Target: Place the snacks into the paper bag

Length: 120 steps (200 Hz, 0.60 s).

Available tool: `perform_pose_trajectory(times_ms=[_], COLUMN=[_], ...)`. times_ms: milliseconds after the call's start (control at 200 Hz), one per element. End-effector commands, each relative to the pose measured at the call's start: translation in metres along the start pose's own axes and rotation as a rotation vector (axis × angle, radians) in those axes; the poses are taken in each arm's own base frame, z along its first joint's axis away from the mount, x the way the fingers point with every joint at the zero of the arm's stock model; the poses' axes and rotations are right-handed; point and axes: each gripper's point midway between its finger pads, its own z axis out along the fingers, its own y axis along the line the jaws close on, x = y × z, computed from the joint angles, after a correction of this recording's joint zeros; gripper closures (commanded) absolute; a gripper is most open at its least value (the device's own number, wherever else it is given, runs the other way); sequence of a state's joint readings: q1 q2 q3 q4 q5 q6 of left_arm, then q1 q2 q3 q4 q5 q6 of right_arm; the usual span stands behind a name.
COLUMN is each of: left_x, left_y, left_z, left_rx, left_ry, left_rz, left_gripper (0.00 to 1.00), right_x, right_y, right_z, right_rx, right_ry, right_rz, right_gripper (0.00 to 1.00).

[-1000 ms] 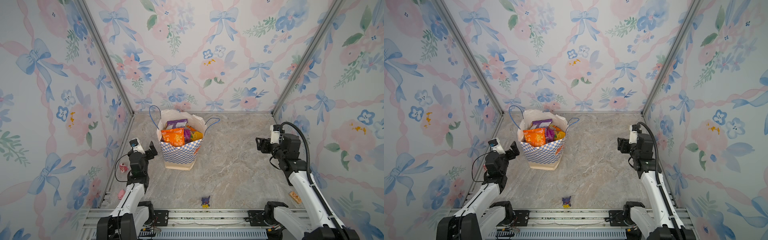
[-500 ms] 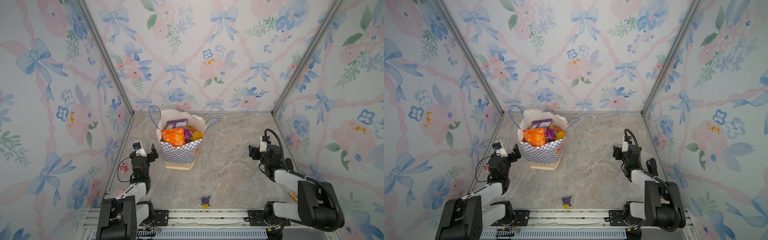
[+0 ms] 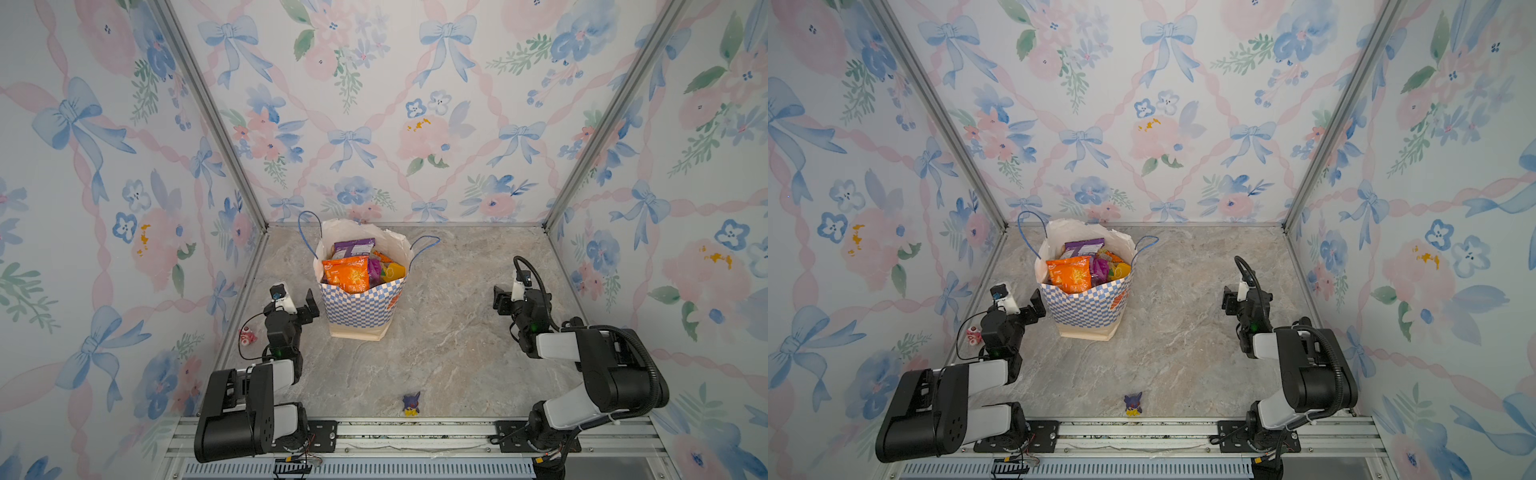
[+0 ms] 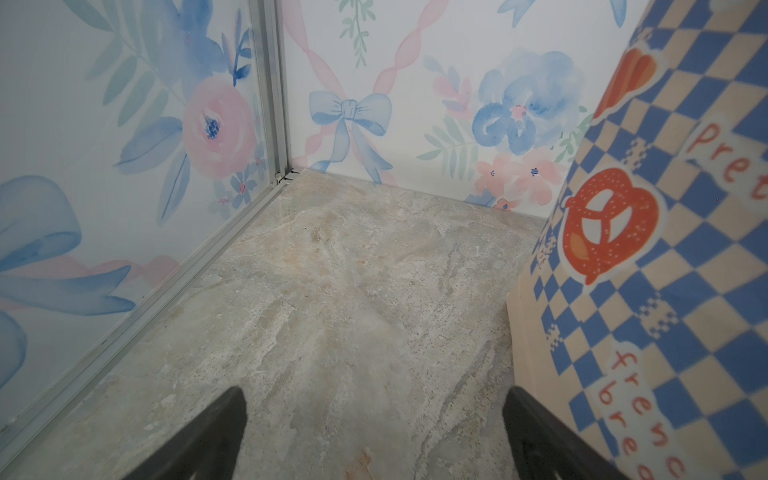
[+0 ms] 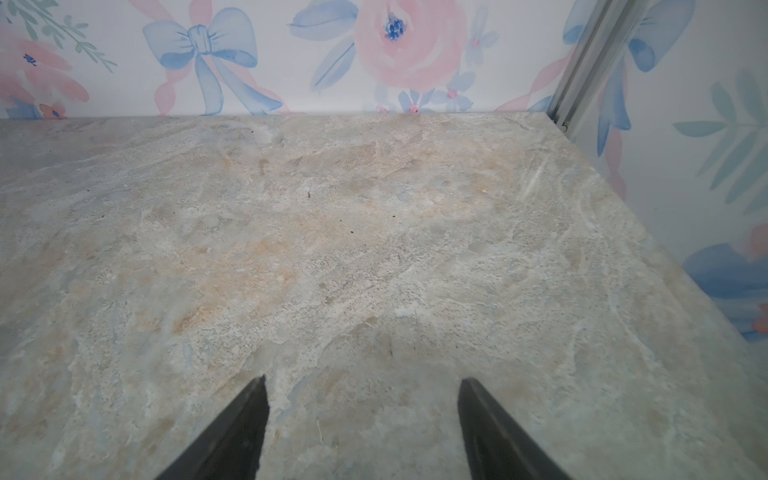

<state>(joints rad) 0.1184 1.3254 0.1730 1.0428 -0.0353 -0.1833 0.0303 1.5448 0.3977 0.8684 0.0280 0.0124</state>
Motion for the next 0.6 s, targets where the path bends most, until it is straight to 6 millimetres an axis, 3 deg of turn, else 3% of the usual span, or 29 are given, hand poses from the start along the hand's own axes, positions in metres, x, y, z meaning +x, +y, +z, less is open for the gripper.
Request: perform_pose_trajectory(times_ms=[0,130,240,355,395,465,595], left_x=[-0.006,-0.002,-0.002,0.012,0.009,0.02,0.016], left_y=[-0.004,-0.013,-0.022,-0.042,-0.049,-0.045,-0.043], left_z=[0.007,0.015,0.01,0.008,0.01,0.017,0.023], left_rx=[0.027,0.065,0.101,0.137,0.16,0.132,0.103], left_ry=[-0.039,-0.024,-0.042,-0.053,-0.084,0.01,-0.005], left_rz=[0.005,0.023,0.051,0.144,0.173,0.164,0.165], left_gripper=[0.02,0.02,0.02,0.02,0.02,0.02,0.02], right_x=[-0.006,-0.006,-0.006,-0.006,-0.007,-0.006,-0.006], right_y=[-0.002,-0.002,-0.002,-0.002,-0.002,-0.002,-0.002], right_z=[-0.001,-0.001,-0.001,-0.001,-0.001,-0.001,-0.001], right_rx=[0.024,0.024,0.025,0.024,0.024,0.024,0.023], right_ry=[-0.036,-0.033,-0.032,-0.032,-0.034,-0.032,-0.032], right_rz=[-0.019,-0.017,-0.016,-0.017,-0.017,-0.017,-0.015], right_gripper=[0.25,0.13,0.09,0.08,0.07,0.06,0.0])
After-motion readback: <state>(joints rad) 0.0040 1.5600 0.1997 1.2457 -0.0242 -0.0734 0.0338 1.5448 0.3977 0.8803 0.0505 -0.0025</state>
